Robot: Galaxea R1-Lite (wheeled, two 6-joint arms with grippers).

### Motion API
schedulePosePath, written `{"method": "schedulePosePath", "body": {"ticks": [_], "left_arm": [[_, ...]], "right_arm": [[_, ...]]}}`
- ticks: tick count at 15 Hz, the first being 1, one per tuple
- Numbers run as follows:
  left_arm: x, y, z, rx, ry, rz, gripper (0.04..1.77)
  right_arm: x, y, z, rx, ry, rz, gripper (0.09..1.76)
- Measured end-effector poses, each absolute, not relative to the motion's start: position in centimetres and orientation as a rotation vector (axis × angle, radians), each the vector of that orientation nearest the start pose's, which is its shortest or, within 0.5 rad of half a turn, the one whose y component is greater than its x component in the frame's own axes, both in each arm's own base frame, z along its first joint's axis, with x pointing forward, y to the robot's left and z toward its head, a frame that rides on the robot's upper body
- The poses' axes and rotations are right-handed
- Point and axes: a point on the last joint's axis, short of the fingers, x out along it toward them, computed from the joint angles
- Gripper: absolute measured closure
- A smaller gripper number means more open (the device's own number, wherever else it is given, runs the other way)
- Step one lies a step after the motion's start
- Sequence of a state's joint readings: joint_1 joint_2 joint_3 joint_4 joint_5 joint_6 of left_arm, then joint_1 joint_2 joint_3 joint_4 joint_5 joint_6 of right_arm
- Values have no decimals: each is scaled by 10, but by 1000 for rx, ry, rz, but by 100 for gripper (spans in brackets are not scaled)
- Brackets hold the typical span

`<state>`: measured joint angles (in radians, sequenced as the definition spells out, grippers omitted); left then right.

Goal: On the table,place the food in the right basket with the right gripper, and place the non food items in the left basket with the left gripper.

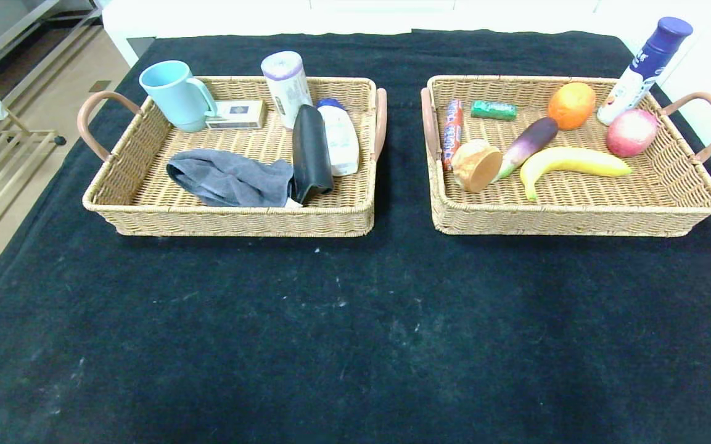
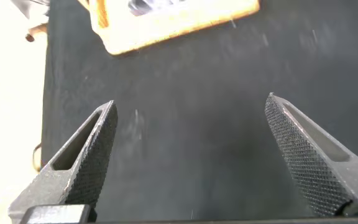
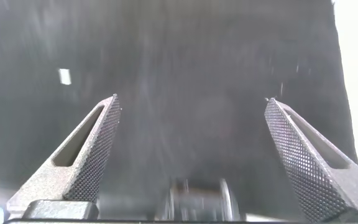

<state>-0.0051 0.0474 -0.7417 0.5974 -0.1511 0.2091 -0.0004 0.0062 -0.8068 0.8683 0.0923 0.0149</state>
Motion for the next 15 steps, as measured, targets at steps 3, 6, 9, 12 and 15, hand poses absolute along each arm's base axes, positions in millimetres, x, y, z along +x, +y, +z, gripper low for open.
{"method": "schedulePosePath", "body": {"ticks": [3, 6, 9, 12, 15], "left_arm": [[-85, -2, 175, 139, -188, -110, 9], [-58, -1, 150, 123, -224, -69, 9], [-39, -1, 118, 115, -140, -49, 9], [-28, -1, 94, 118, -84, -45, 9], [-23, -1, 81, 111, -44, -46, 9]], "right_arm": [[-106, 1, 175, 27, -78, 66, 14], [-69, 0, 157, 1, -169, 16, 14], [-37, 0, 122, -67, -240, -17, 14], [-25, -1, 94, -95, -153, -35, 14], [-24, -1, 86, -70, -95, -30, 14]]}}
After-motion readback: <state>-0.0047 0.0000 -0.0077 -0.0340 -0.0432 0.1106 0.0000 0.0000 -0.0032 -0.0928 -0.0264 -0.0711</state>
